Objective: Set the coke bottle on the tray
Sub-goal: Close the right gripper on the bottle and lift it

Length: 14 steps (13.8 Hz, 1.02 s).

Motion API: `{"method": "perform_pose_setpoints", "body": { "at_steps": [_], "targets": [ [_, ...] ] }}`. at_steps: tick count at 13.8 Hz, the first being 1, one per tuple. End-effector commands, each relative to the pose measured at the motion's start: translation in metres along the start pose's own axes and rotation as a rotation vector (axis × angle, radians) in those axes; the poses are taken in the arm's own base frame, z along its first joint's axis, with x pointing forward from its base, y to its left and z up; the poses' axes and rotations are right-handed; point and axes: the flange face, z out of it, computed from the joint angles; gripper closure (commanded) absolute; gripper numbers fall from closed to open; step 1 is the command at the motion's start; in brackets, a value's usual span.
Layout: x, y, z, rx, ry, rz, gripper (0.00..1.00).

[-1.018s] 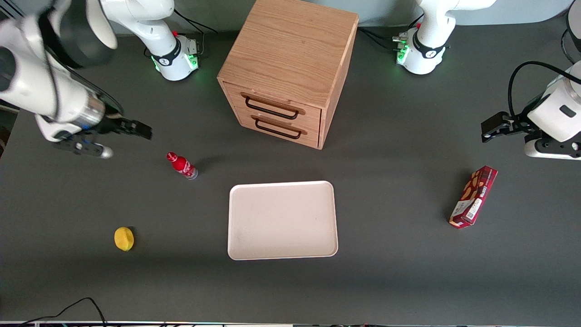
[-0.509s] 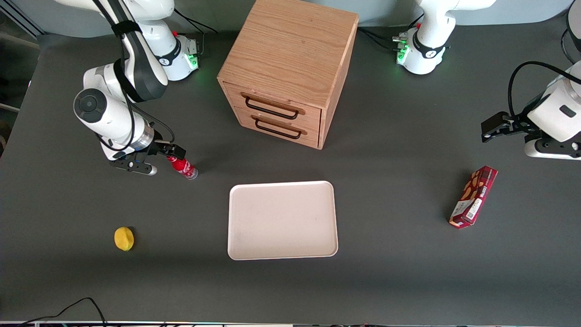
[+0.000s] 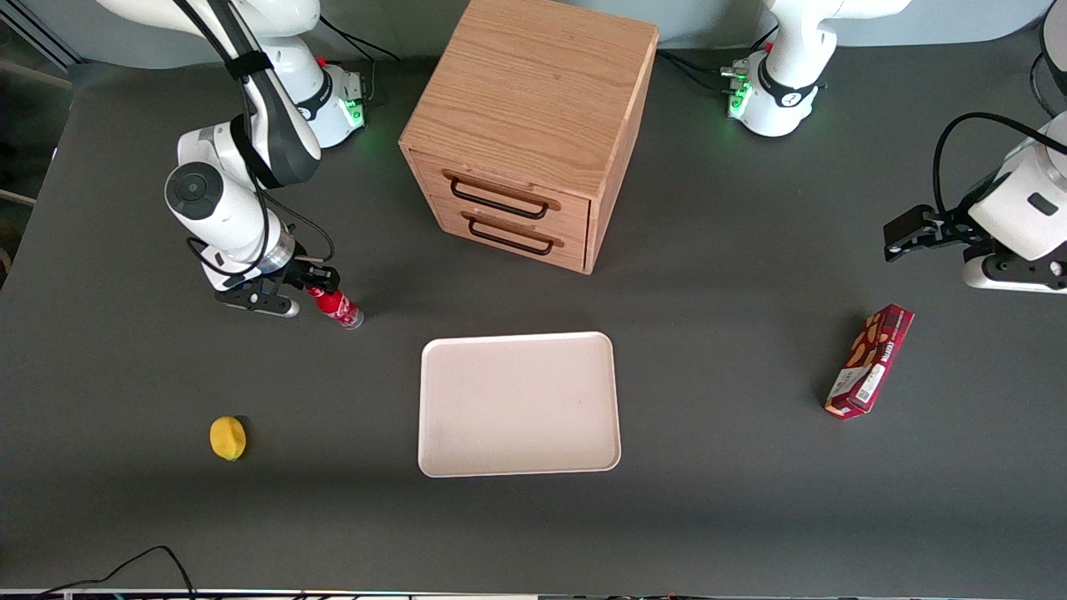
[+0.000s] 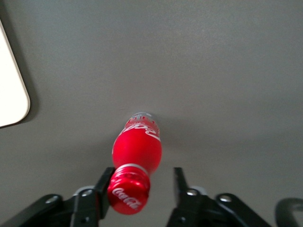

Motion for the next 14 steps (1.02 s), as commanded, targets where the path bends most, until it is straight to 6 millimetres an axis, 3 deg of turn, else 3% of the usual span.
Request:
{"method": "perform_pose_setpoints", "body": {
  "at_steps": [1, 4, 5, 6, 10, 12, 14],
  "targets": [
    [-0.002, 0.000, -0.005, -0.009, 0.025, 0.016, 1.00],
    [0.000, 0.000, -0.022, -0.020, 0.024, 0.007, 1.00],
    [0.004, -0.002, -0.042, -0.025, 0.028, 0.005, 1.00],
    [0.011, -0.003, -0.065, -0.039, 0.012, -0.006, 1.00],
    [0.044, -0.010, -0.199, -0.042, -0.016, -0.018, 1.00],
    [0.067, -0.023, -0.247, -0.007, -0.018, -0.007, 1.00],
    [0.098, -0.059, -0.274, 0.055, -0.059, 0.067, 1.00]
  ]
}}
